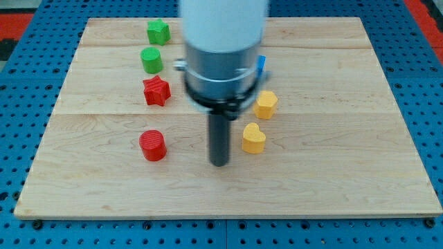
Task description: Push the red circle towards the red star
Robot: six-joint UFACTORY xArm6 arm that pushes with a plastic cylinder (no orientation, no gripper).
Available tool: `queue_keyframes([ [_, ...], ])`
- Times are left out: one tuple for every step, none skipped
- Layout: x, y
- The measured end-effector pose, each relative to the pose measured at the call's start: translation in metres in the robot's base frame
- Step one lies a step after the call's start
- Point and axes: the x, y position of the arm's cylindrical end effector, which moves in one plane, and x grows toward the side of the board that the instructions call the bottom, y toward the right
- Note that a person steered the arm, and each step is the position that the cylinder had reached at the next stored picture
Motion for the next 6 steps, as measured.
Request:
queue_keyframes([
  [0.0,-0.048],
  [0.0,-0.082],
  [0.002,-0.083],
  [0.057,-0.073],
  [0.064,-0.113],
  [0.049,-0.122],
])
